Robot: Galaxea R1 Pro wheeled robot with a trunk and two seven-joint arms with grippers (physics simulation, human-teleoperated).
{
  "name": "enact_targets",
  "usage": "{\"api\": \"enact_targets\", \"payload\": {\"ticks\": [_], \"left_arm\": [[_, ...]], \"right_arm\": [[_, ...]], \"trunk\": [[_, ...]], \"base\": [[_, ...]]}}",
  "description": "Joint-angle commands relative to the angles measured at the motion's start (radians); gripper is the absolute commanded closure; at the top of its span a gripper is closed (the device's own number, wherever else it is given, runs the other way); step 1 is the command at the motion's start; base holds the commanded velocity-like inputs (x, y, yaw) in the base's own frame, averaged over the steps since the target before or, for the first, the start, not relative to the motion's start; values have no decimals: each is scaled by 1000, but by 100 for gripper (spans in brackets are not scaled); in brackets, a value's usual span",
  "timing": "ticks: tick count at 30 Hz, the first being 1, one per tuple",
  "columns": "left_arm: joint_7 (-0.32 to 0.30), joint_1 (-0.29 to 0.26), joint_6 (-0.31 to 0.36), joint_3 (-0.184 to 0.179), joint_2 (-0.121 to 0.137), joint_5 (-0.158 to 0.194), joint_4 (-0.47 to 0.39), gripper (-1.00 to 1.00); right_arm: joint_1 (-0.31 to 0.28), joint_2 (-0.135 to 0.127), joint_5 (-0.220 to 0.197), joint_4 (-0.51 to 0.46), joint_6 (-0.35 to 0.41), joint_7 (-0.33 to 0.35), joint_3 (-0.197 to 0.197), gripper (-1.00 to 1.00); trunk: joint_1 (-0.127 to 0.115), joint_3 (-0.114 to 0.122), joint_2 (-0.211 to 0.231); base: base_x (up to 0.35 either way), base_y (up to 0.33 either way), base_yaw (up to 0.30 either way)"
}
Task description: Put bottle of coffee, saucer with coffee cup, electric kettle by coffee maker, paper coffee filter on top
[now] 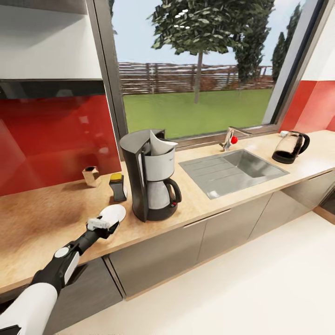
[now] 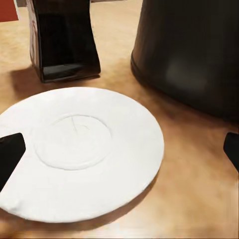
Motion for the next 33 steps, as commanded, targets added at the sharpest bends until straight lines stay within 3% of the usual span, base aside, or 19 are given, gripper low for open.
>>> {"api": "enact_targets", "payload": {"ticks": [1, 9, 13, 25, 33], "left_arm": [[-37, 7, -4, 7, 0, -7, -4, -100], [-327, 28, 4, 8, 10, -9, -9, -100], [-423, 29, 11, 9, 12, -9, -8, -100], [-451, 29, 18, 10, -1, 2, -9, -100], [-451, 29, 18, 9, -4, 1, -7, -100]], "right_arm": [[-1, 0, -10, 1, -4, 3, 5, -100], [-1, 1, -10, 1, -4, 3, 5, -100], [-1, 1, -10, 1, -4, 3, 5, -100], [-1, 1, -10, 1, -4, 3, 5, -100], [-1, 1, -10, 1, -4, 3, 5, -100]], "trunk": [[1, -2, -2], [1, -2, -2], [1, -2, -2], [1, -2, -2], [1, -2, -2]], "base": [[-12, 0, 0], [-2, 0, -154], [0, 0, -260], [0, -6, -264], [0, -238, -265]]}}
